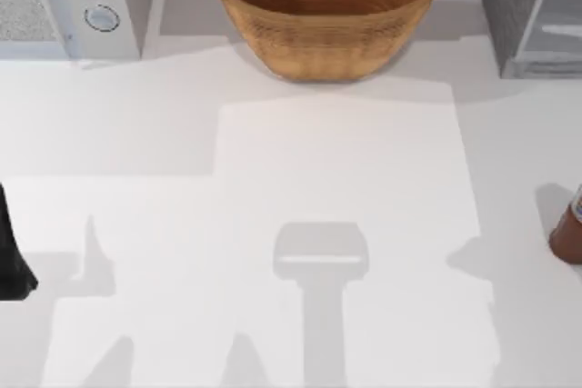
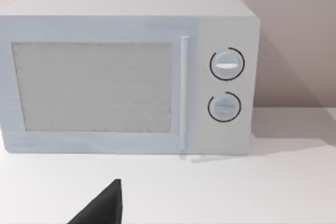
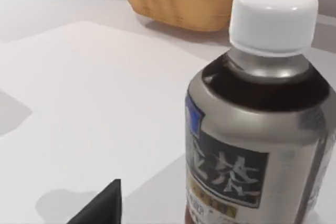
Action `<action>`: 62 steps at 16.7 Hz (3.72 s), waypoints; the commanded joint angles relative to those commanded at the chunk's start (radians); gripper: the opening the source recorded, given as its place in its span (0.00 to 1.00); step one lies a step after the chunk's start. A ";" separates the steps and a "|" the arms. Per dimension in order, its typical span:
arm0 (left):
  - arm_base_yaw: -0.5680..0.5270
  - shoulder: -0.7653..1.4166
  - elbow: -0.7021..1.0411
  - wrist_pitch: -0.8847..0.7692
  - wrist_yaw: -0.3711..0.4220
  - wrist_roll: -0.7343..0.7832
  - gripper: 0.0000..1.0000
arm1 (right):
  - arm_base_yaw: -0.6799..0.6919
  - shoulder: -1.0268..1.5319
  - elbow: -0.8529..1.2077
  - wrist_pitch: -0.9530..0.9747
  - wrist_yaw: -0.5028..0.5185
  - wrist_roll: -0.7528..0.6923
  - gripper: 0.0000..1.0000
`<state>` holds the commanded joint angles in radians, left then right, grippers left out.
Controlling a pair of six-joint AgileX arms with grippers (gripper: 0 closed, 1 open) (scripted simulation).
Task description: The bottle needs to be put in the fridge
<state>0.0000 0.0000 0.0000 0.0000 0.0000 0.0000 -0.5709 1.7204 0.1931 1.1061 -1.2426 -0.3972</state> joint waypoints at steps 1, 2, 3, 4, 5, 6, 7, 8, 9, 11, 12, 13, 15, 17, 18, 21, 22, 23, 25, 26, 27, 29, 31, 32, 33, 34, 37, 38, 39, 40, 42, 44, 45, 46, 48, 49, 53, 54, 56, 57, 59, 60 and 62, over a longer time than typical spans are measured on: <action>0.000 0.000 0.000 0.000 0.000 0.000 1.00 | -0.016 0.048 0.007 0.033 -0.037 -0.011 1.00; 0.000 0.000 0.000 0.000 0.000 0.000 1.00 | -0.030 0.089 0.013 0.061 -0.068 -0.021 1.00; 0.000 0.000 0.000 0.000 0.000 0.000 1.00 | -0.040 0.119 0.017 0.082 -0.092 -0.028 1.00; 0.000 0.000 0.000 0.000 0.000 0.000 1.00 | -0.047 0.139 0.020 0.096 -0.108 -0.033 1.00; 0.000 0.000 0.000 0.000 0.000 0.000 1.00 | -0.050 0.149 0.021 0.102 -0.115 -0.036 1.00; 0.000 0.000 0.000 0.000 0.000 0.000 1.00 | -0.050 0.149 0.021 0.102 -0.115 -0.036 1.00; 0.000 0.000 0.000 0.000 0.000 0.000 1.00 | -0.050 0.149 0.021 0.102 -0.115 -0.036 1.00; 0.000 0.000 0.000 0.000 0.000 0.000 1.00 | -0.050 0.149 0.021 0.102 -0.115 -0.036 1.00; 0.000 0.000 0.000 0.000 0.000 0.000 1.00 | -0.045 0.146 0.018 0.100 -0.113 -0.035 1.00; 0.000 0.000 0.000 0.000 0.000 0.000 1.00 | -0.040 0.153 0.022 0.115 -0.107 -0.023 1.00; 0.000 0.000 0.000 0.000 0.000 0.000 1.00 | -0.031 0.162 0.027 0.136 -0.098 -0.007 1.00; 0.000 0.000 0.000 0.000 0.000 0.000 1.00 | -0.018 0.176 0.034 0.165 -0.085 0.014 1.00; 0.000 0.000 0.000 0.000 0.000 0.000 1.00 | 0.022 0.214 0.049 0.238 -0.046 0.067 1.00; 0.000 0.000 0.000 0.000 0.000 0.000 1.00 | 0.077 0.256 0.062 0.321 0.007 0.124 1.00; 0.000 0.000 0.000 0.000 0.000 0.000 1.00 | 0.107 0.275 0.067 0.361 0.036 0.151 1.00; 0.000 0.000 0.000 0.000 0.000 0.000 1.00 | 0.187 0.321 0.077 0.452 0.114 0.210 1.00; 0.000 0.000 0.000 0.000 0.000 0.000 1.00 | 0.204 0.330 0.078 0.468 0.131 0.221 1.00; 0.000 0.000 0.000 0.000 0.000 0.000 1.00 | 0.214 0.335 0.079 0.477 0.141 0.226 1.00; 0.000 0.000 0.000 0.000 0.000 0.000 1.00 | 0.216 0.336 0.079 0.479 0.143 0.227 1.00; 0.000 0.000 0.000 0.000 0.000 0.000 1.00 | 0.216 0.336 0.079 0.479 0.143 0.227 1.00; 0.000 0.000 0.000 0.000 0.000 0.000 1.00 | 0.216 0.336 0.079 0.479 0.143 0.227 1.00; 0.000 0.000 0.000 0.000 0.000 0.000 1.00 | 0.216 0.336 0.079 0.479 0.143 0.227 0.85; 0.000 0.000 0.000 0.000 0.000 0.000 1.00 | 0.216 0.336 0.079 0.479 0.143 0.227 0.70; 0.000 0.000 0.000 0.000 0.000 0.000 1.00 | 0.216 0.336 0.079 0.479 0.143 0.227 0.63; 0.000 0.000 0.000 0.000 0.000 0.000 1.00 | 0.216 0.336 0.079 0.479 0.143 0.227 0.55; 0.000 0.000 0.000 0.000 0.000 0.000 1.00 | 0.216 0.336 0.079 0.479 0.143 0.227 0.48; 0.000 0.000 0.000 0.000 0.000 0.000 1.00 | 0.216 0.336 0.079 0.479 0.143 0.227 0.25; 0.000 0.000 0.000 0.000 0.000 0.000 1.00 | 0.216 0.336 0.079 0.479 0.143 0.227 0.18; 0.000 0.000 0.000 0.000 0.000 0.000 1.00 | 0.216 0.336 0.079 0.479 0.143 0.227 0.10; 0.000 0.000 0.000 0.000 0.000 0.000 1.00 | 0.216 0.336 0.079 0.479 0.143 0.227 0.03; 0.000 0.000 0.000 0.000 0.000 0.000 1.00 | 0.216 0.336 0.079 0.479 0.143 0.227 0.01; 0.000 0.000 0.000 0.000 0.000 0.000 1.00 | 0.216 0.336 0.079 0.479 0.143 0.227 0.01; 0.000 0.000 0.000 0.000 0.000 0.000 1.00 | 0.216 0.336 0.079 0.479 0.143 0.227 0.01; 0.000 0.000 0.000 0.000 0.000 0.000 1.00 | 0.216 0.336 0.079 0.479 0.143 0.227 0.01; 0.000 0.000 0.000 0.000 0.000 0.000 1.00 | 0.216 0.336 0.079 0.479 0.143 0.227 0.01; 0.000 0.000 0.000 0.000 0.000 0.000 1.00 | 0.215 0.335 0.079 0.478 0.143 0.228 0.01; 0.000 0.000 0.000 0.000 0.000 0.000 1.00 | 0.190 0.312 0.103 0.410 0.118 0.189 0.01; 0.000 0.000 0.000 0.000 0.000 0.000 1.00 | 0.176 0.300 0.117 0.366 0.102 0.167 0.01; 0.000 0.000 0.000 0.000 0.000 0.000 1.00 | 0.141 0.269 0.148 0.248 0.065 0.111 0.01; 0.000 0.000 0.000 0.000 0.000 0.000 1.00 | 0.122 0.250 0.166 0.174 0.044 0.079 0.01; 0.000 0.000 0.000 0.000 0.000 0.000 1.00 | 0.078 0.208 0.203 0.006 -0.002 0.008 0.01; 0.000 0.000 0.000 0.000 0.000 0.000 1.00 | 0.055 0.186 0.223 -0.083 -0.026 -0.030 0.01; 0.000 0.000 0.000 0.000 0.000 0.000 1.00 | 0.006 0.142 0.265 -0.263 -0.072 -0.108 0.01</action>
<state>0.0000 0.0000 0.0000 0.0000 0.0000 0.0000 -0.5651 1.8623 0.4581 0.8432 -1.3149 -0.5056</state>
